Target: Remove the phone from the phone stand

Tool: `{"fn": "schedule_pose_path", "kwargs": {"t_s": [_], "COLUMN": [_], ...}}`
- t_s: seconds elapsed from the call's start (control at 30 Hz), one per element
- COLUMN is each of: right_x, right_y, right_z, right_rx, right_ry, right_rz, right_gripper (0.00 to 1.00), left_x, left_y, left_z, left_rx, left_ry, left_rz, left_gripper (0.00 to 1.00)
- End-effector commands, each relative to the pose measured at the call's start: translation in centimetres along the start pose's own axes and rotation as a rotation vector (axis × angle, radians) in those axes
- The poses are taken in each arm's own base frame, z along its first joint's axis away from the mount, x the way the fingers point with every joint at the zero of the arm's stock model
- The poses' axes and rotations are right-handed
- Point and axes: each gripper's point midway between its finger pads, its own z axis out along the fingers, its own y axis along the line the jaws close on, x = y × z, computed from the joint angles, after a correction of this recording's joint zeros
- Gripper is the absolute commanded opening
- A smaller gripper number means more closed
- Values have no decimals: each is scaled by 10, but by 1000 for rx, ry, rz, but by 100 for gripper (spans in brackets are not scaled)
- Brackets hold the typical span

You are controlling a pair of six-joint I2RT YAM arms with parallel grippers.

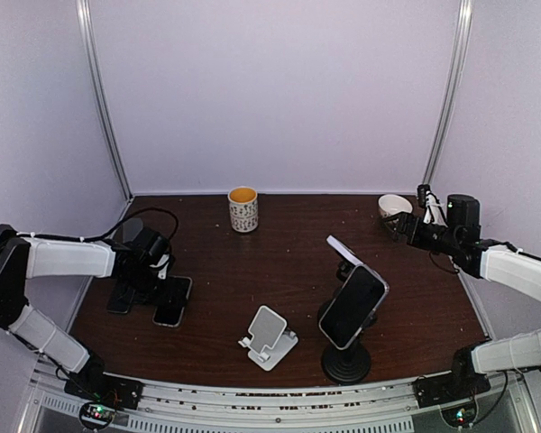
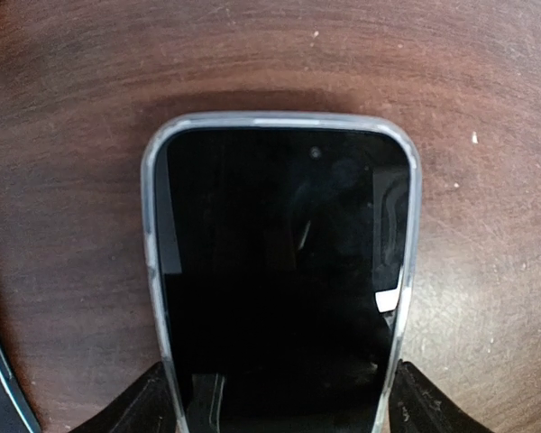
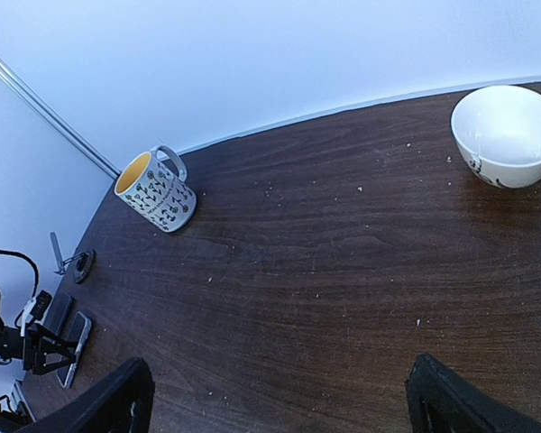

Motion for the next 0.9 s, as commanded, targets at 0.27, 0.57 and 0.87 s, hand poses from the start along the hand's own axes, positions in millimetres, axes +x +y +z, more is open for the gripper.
{"fn": "schedule_pose_path", "kwargs": {"t_s": [0.27, 0.57, 0.87], "right_x": [-7, -9, -15], "right_y": [-2, 3, 13], "right_z": [-1, -2, -11], "right_rx": [12, -10, -45], "right_ry": [-19, -31, -60], "right_rz": [-13, -14, -28], "right_gripper": [100, 100, 100], "left_x": [-22, -33, -63], "left_y": [-3, -7, -30], "left_z": [4, -23, -100], "left_rx": [-4, 13, 85], "left_ry": [-39, -90, -334], "left_rz": [-4, -3, 90], "left_gripper": [67, 98, 98]}}
